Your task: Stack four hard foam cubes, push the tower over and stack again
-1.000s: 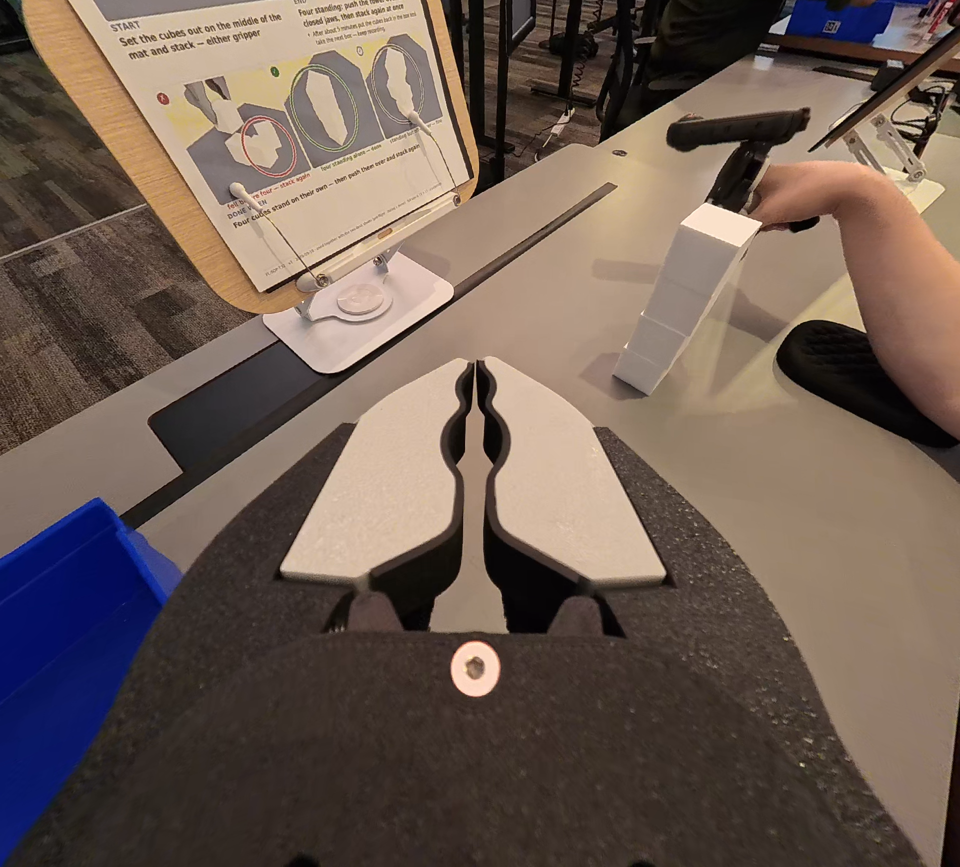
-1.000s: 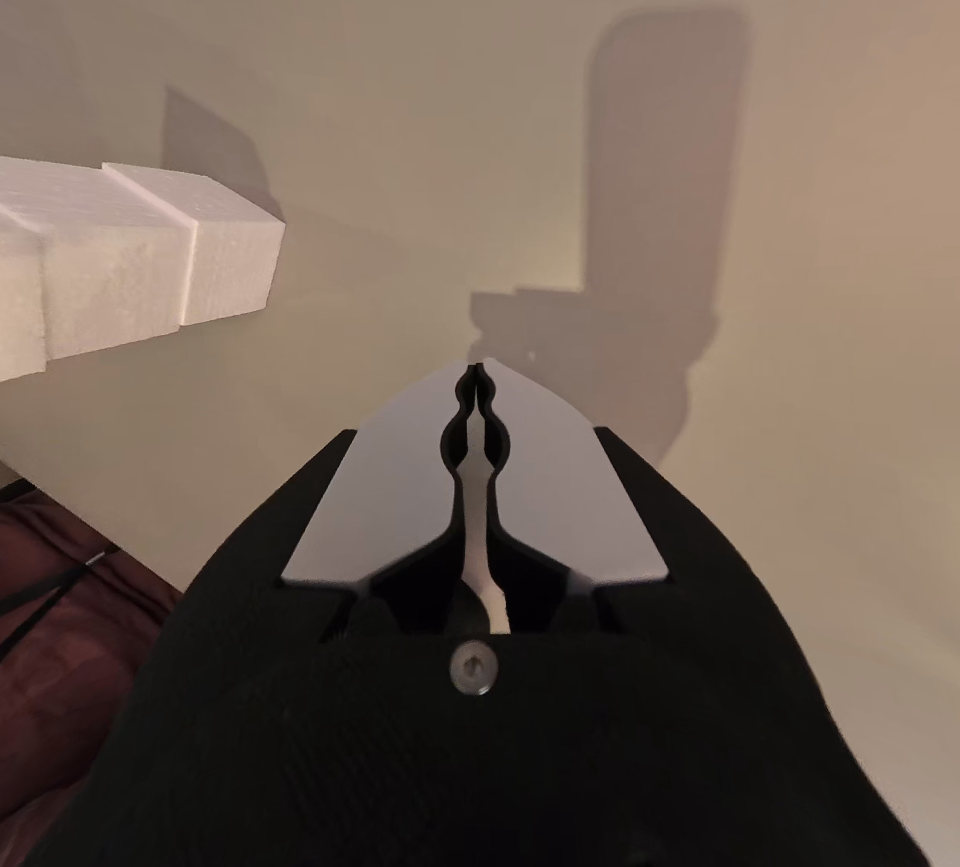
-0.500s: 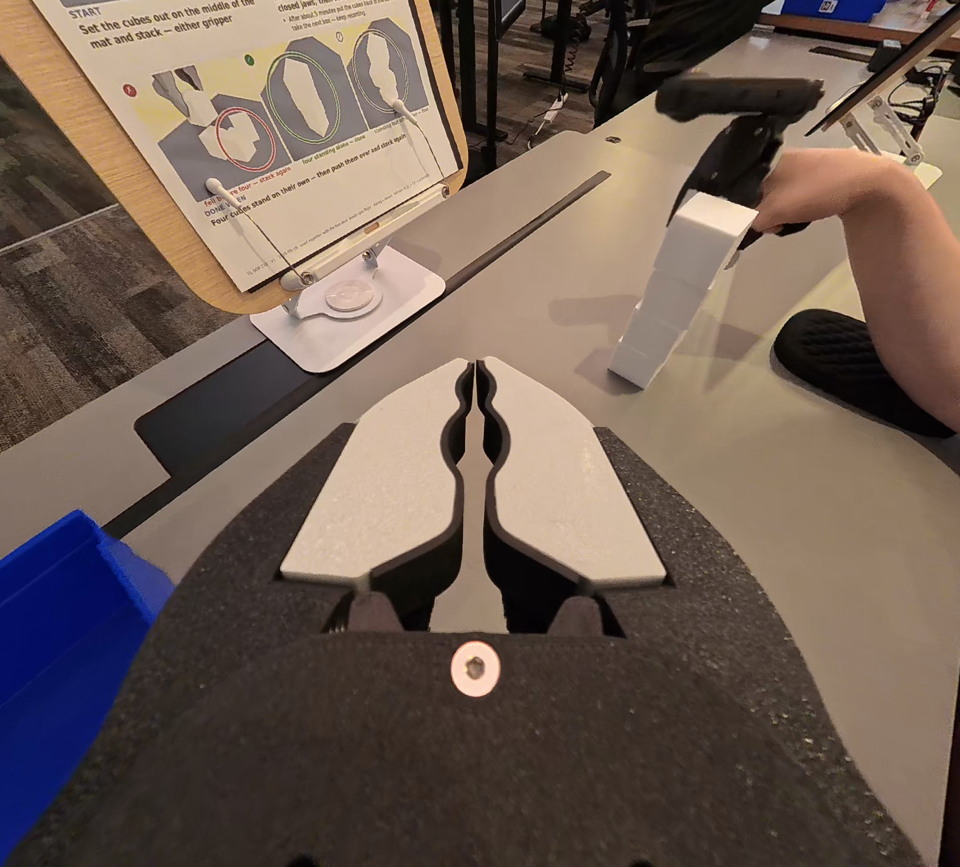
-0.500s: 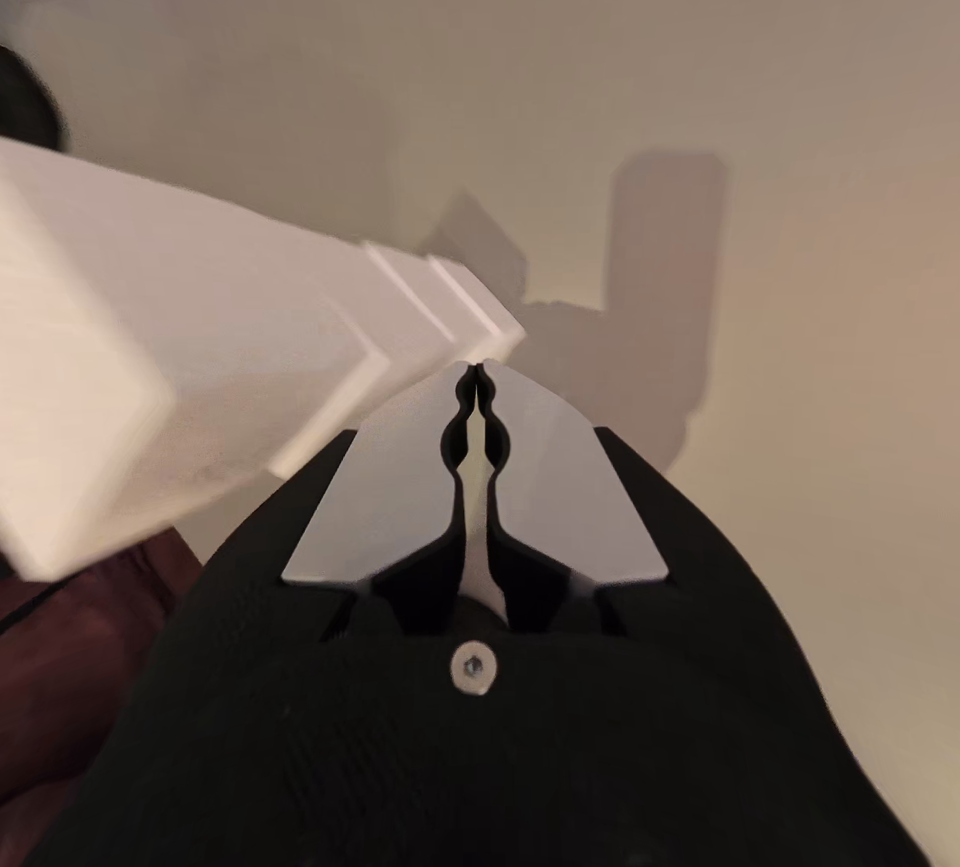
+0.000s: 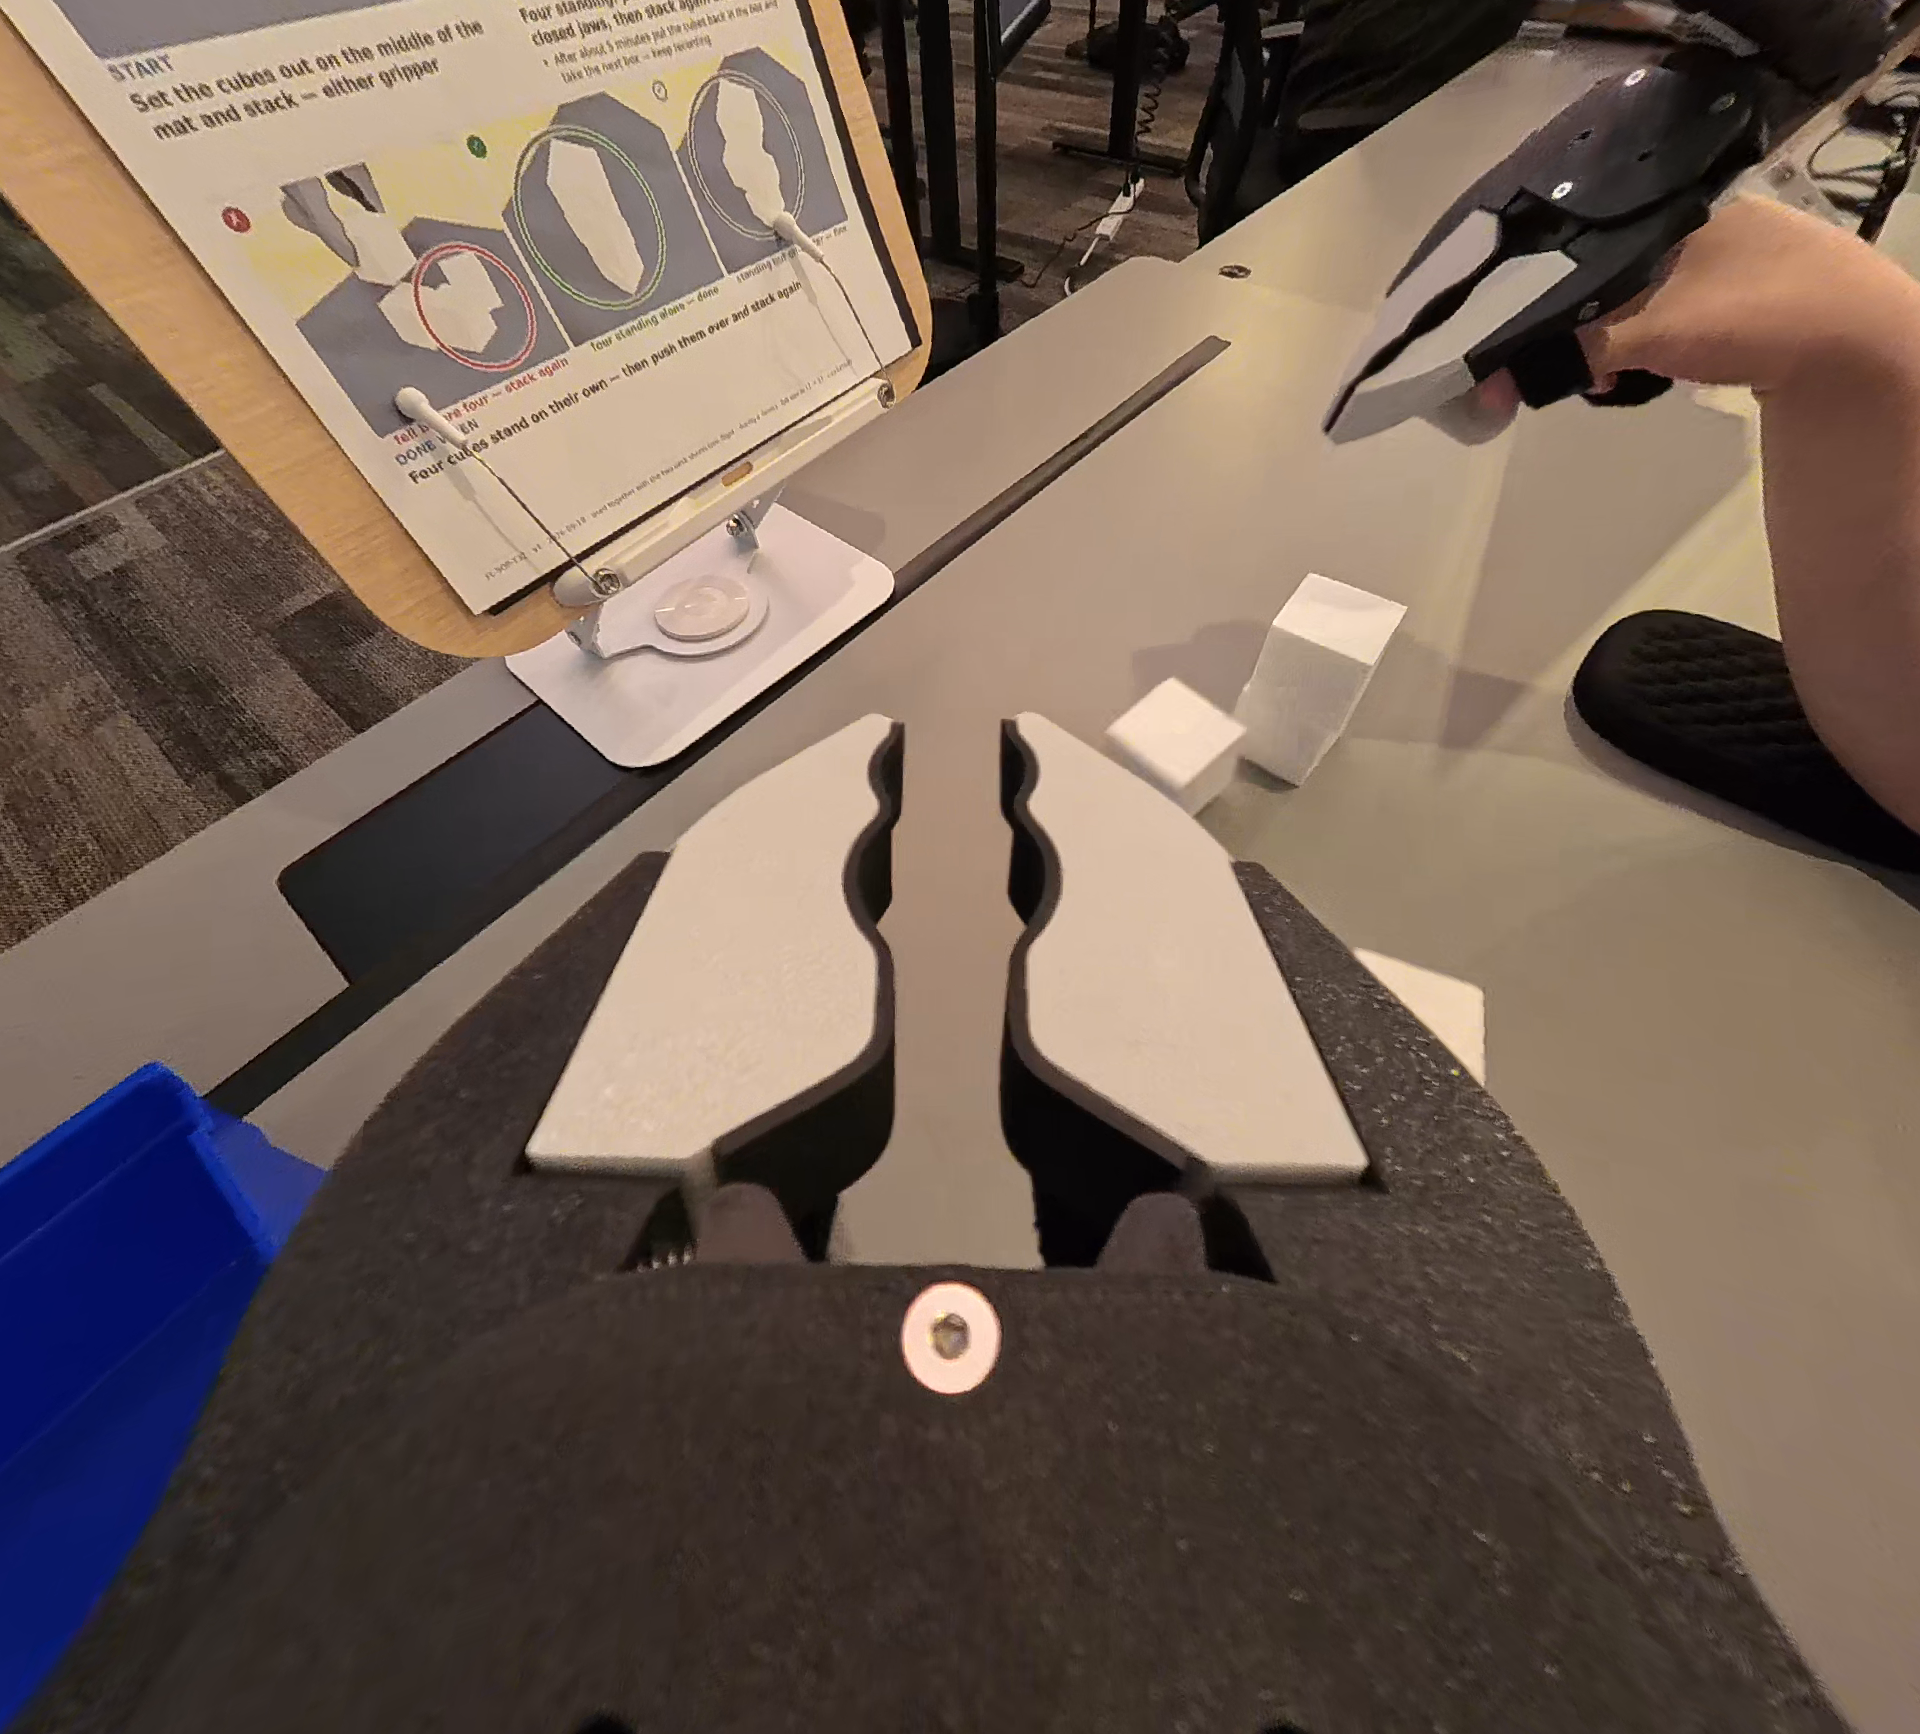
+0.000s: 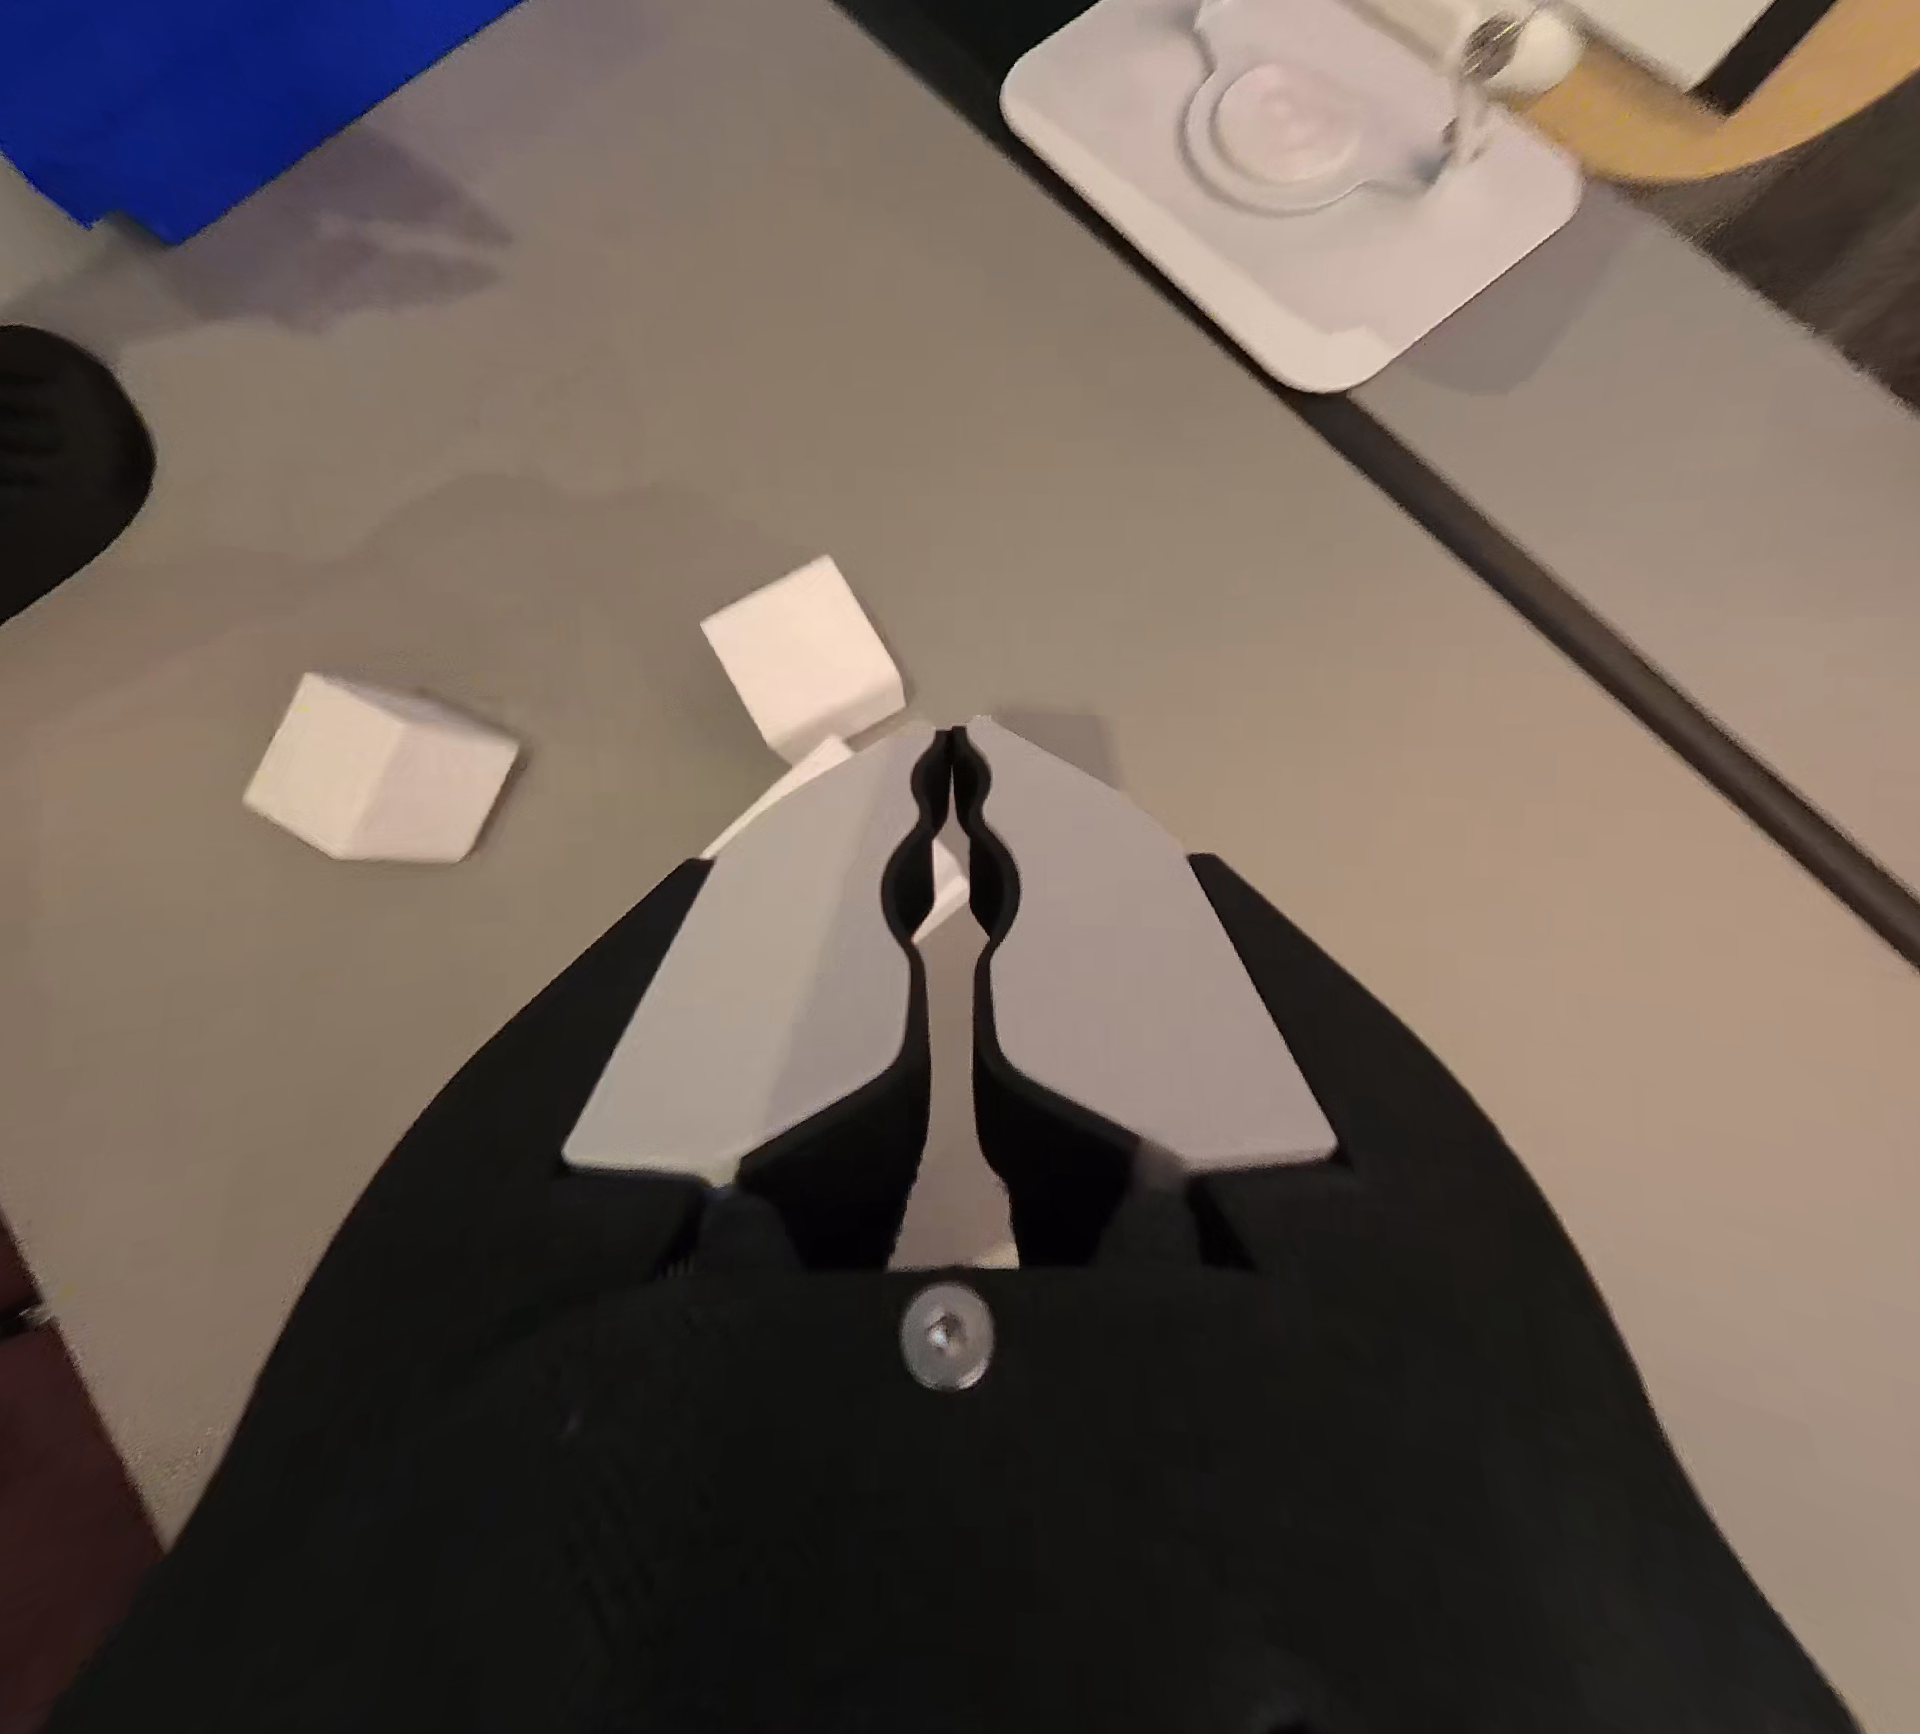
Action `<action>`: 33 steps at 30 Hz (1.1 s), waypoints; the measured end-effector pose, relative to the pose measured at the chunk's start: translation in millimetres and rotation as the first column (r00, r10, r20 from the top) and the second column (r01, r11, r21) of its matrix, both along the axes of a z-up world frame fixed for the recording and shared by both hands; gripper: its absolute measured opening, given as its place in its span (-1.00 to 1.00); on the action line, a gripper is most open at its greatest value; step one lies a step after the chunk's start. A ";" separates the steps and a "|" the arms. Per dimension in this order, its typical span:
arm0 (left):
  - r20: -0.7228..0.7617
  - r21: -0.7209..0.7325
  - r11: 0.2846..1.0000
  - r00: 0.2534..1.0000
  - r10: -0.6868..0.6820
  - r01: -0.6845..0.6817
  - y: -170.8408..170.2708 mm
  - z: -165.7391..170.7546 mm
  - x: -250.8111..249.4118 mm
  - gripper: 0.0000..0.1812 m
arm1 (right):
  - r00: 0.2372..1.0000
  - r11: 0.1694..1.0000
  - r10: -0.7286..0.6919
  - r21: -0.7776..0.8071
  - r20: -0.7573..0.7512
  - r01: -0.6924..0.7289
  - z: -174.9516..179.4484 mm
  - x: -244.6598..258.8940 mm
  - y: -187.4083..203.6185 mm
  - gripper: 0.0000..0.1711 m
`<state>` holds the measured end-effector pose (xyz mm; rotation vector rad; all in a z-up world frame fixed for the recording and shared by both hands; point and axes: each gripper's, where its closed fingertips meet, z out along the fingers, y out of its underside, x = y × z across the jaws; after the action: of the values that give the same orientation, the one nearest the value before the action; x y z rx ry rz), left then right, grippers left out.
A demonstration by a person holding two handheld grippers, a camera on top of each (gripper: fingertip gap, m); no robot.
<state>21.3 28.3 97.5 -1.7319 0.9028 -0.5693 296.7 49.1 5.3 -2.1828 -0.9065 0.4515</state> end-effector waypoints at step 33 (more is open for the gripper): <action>-0.032 0.029 0.998 0.998 -0.059 0.060 -3.9 -5.3 25.0 -0.50 | 0.838 0.862 0.479 0.041 0.261 -0.505 -23.5 -45.6 -52.7 -0.99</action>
<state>46.3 24.4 92.2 -1.6955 0.9825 -0.5666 251.2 -3.6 -18.2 -1.9138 -1.6105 0.3655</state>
